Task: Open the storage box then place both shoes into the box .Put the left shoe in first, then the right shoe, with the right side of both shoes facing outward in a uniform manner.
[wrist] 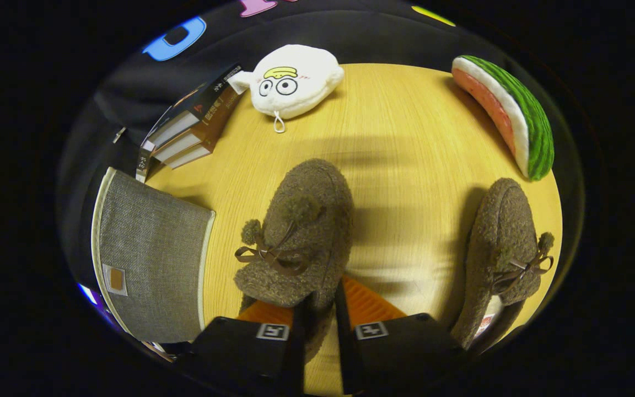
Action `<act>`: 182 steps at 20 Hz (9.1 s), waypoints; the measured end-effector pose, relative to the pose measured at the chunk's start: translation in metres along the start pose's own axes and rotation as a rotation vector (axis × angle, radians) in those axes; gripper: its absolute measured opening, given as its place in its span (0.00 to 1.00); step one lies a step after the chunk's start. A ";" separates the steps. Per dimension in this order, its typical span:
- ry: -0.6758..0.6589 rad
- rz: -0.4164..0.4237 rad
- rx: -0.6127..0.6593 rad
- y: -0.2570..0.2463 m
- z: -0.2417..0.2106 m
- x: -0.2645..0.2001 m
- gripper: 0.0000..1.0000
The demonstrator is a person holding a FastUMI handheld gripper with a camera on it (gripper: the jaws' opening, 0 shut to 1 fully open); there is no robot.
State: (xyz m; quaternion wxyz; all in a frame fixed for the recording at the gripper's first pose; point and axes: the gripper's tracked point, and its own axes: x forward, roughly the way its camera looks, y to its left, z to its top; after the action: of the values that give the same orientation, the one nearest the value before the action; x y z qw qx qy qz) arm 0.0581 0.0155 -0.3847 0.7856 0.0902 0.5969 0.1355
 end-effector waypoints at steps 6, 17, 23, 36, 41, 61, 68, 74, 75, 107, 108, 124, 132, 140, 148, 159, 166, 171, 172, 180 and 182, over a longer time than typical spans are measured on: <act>-0.002 0.001 0.050 -0.003 0.002 -0.003 0.05; -0.103 0.002 0.071 0.025 0.007 -0.064 0.05; -0.179 0.100 0.196 0.056 0.015 -0.132 0.05; -0.344 0.345 0.267 0.183 0.047 -0.238 0.05; -0.306 0.363 0.245 0.232 0.039 -0.221 0.05; -0.134 0.209 0.283 0.312 -0.001 -0.074 0.06; -0.064 0.217 0.273 0.332 -0.009 -0.046 0.09; -0.093 0.360 0.321 0.351 0.011 -0.084 0.98; -0.107 0.375 0.314 0.349 0.014 -0.095 0.98; -0.390 -0.171 -0.056 -0.128 -0.012 -0.186 0.99; -0.369 -0.181 -0.055 -0.138 -0.017 -0.179 0.99; -0.150 -0.213 0.014 -0.211 -0.013 -0.074 0.99; -0.119 -0.152 0.093 -0.201 -0.007 -0.057 0.43; -0.082 -0.133 0.096 -0.186 -0.015 -0.059 0.07; -0.133 -0.103 0.069 -0.117 0.007 -0.083 0.07; -0.256 0.045 0.232 0.047 0.014 -0.160 0.06; -0.334 0.122 0.280 0.133 0.026 -0.191 0.06; -0.354 0.151 0.306 0.176 0.028 -0.198 0.06; -0.348 0.154 0.319 0.184 0.028 -0.194 0.06; -0.246 0.141 0.292 0.243 0.009 -0.143 0.06; -0.234 0.124 0.289 0.246 0.008 -0.133 0.06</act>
State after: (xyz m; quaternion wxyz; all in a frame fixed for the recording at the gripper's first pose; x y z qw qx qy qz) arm 0.0063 0.2065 -0.1866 0.8188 0.2537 0.5078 0.0853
